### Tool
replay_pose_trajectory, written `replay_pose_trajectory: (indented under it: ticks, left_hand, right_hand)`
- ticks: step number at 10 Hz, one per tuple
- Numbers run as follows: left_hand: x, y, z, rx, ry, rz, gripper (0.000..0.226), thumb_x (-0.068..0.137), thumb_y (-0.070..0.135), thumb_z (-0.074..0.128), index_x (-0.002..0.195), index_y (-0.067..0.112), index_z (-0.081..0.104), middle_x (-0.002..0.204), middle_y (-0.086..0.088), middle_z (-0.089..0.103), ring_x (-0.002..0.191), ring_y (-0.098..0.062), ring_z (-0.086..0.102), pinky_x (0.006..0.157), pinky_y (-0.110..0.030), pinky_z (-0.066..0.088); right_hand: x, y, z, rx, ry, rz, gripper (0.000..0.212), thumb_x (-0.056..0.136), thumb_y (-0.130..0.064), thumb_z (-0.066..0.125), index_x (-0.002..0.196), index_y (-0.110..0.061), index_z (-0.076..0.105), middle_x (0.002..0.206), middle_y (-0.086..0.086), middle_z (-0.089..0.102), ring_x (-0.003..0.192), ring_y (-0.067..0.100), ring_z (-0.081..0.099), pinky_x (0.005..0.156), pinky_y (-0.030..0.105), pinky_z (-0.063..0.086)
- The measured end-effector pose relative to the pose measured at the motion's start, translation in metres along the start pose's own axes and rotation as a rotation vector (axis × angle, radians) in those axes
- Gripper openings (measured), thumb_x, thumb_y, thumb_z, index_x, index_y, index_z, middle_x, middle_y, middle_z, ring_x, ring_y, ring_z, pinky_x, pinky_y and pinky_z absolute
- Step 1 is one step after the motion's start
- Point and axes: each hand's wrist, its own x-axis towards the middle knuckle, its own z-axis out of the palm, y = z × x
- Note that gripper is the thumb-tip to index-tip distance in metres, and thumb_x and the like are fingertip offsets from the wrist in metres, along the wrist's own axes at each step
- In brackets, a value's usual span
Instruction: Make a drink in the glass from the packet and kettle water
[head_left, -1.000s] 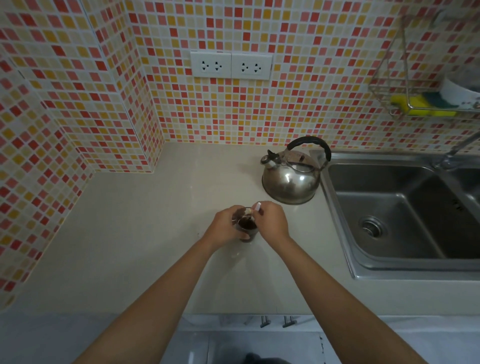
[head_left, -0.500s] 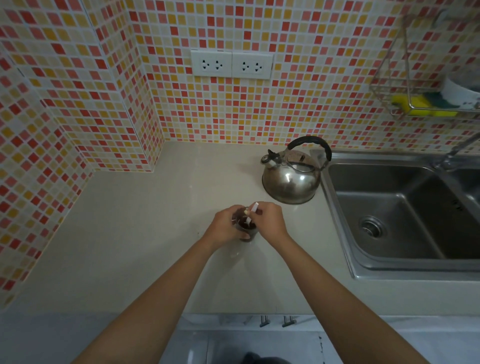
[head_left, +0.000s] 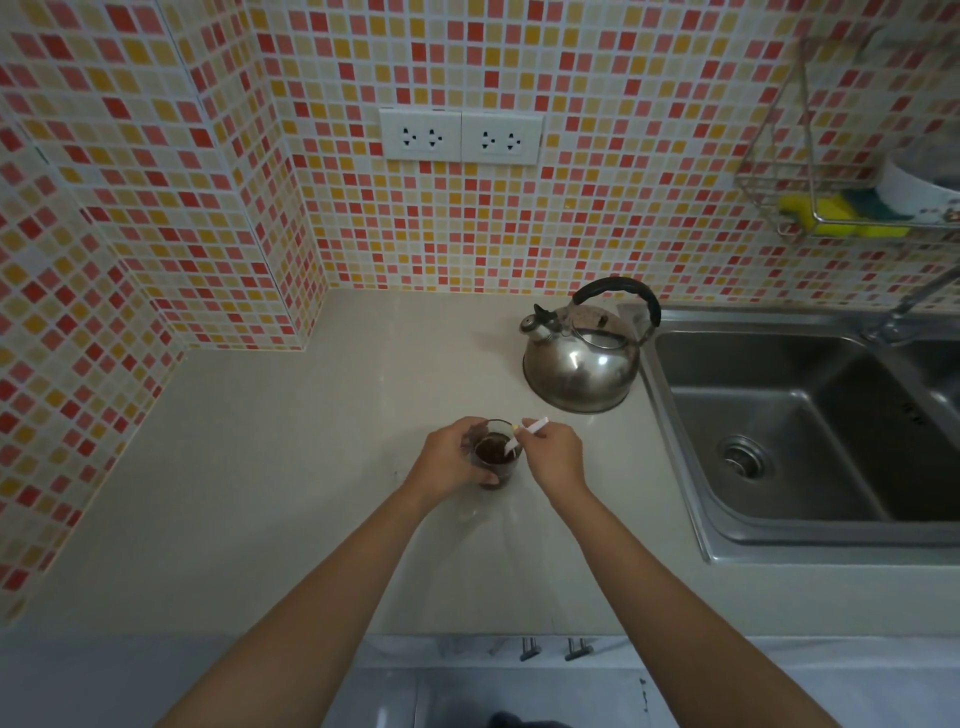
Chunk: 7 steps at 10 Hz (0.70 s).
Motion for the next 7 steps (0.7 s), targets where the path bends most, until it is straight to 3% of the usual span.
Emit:
replay_pose_trajectory:
  ticks: [1,3,5,6,7]
  left_hand:
    - [-0.001,0.000,0.000,-0.026,-0.013,-0.014,0.086,0.051,-0.008,0.087,0.129,0.004,0.054,0.130,-0.013,0.061,0.113,-0.017,0.059,0.099,-0.022,0.044]
    - [0.001,-0.003,0.000,-0.034,-0.022,-0.039,0.087,0.052,-0.007,0.087,0.131,0.006,0.053,0.133,-0.012,0.059,0.122,-0.023,0.057,0.108,-0.035,0.044]
    - [0.001,-0.004,0.000,0.004,-0.031,-0.030,0.091,0.050,-0.003,0.087,0.133,0.008,0.051,0.134,-0.012,0.059,0.124,-0.025,0.056,0.109,-0.041,0.044]
    - [0.000,-0.007,-0.004,0.085,-0.053,-0.014,0.097,0.058,0.005,0.084,0.144,0.013,0.040,0.144,-0.005,0.049,0.132,-0.021,0.047,0.112,-0.034,0.038]
    - [-0.007,-0.003,-0.020,0.065,-0.006,-0.005,0.079,0.075,0.008,0.073,0.145,0.016,0.037,0.150,-0.005,0.042,0.139,-0.020,0.039,0.109,-0.027,0.033]
  right_hand:
    - [0.001,-0.003,0.004,0.083,0.006,0.088,0.027,0.087,-0.020,0.061,0.090,0.004,0.072,0.089,0.021,0.071,0.090,0.036,0.067,0.088,0.048,0.054]
    - [0.002,0.000,0.006,0.107,-0.010,0.109,0.018,0.083,-0.015,0.063,0.082,-0.001,0.075,0.086,0.023,0.072,0.085,0.036,0.068,0.085,0.054,0.054]
    - [-0.001,0.000,0.003,0.065,-0.055,0.047,0.021,0.082,-0.024,0.066,0.087,-0.005,0.075,0.090,0.019,0.073,0.088,0.033,0.068,0.086,0.052,0.054]
    - [-0.006,-0.002,-0.002,0.026,-0.079,0.022,0.061,0.081,-0.053,0.062,0.123,-0.008,0.061,0.121,0.011,0.066,0.111,0.026,0.061,0.098,0.034,0.047]
    - [-0.022,-0.001,-0.021,0.053,0.078,-0.060,0.075,0.076,-0.074,0.047,0.123,-0.017,0.060,0.104,-0.001,0.069,0.101,0.015,0.062,0.085,0.023,0.043]
